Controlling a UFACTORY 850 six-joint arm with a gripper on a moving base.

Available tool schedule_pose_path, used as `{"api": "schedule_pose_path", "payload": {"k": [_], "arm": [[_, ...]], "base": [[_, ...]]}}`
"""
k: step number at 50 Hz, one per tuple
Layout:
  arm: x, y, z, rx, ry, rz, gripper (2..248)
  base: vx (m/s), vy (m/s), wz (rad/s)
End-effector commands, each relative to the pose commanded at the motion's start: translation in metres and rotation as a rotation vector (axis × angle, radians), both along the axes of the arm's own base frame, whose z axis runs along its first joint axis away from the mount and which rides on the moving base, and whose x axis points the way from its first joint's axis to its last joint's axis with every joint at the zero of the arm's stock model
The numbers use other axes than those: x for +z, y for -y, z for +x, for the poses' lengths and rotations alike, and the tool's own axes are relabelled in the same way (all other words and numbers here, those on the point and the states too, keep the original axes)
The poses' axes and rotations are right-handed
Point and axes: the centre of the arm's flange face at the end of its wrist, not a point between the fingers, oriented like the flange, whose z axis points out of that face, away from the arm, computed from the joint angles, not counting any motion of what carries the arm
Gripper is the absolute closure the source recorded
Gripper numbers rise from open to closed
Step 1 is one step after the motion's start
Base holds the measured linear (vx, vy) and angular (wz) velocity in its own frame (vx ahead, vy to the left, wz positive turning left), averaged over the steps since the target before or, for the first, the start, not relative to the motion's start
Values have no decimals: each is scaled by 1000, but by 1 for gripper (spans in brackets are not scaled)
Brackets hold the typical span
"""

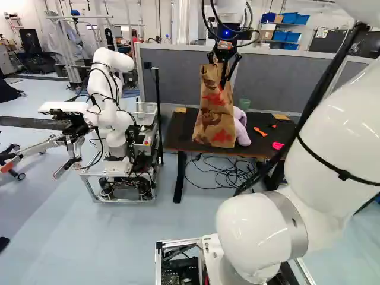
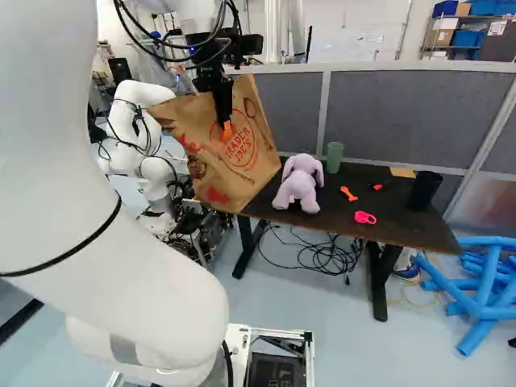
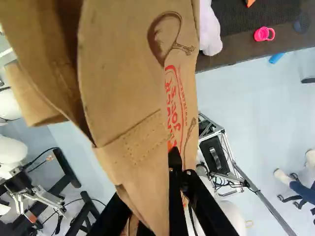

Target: Pick up the bag on the ground and place it on the table

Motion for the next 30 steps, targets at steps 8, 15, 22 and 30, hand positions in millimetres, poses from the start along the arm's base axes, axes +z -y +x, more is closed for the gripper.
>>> {"api": "schedule_pose_path", "payload": {"k": [8,15,22,30], "arm": [[0,0,0,0,0,0,228],[0,0,0,0,0,0,228],[0,0,0,0,0,0,228],[0,0,0,0,0,0,228]], "base": [[125,86,-19],[129,85,-21],[123,86,-16],[121,67,-15]]}}
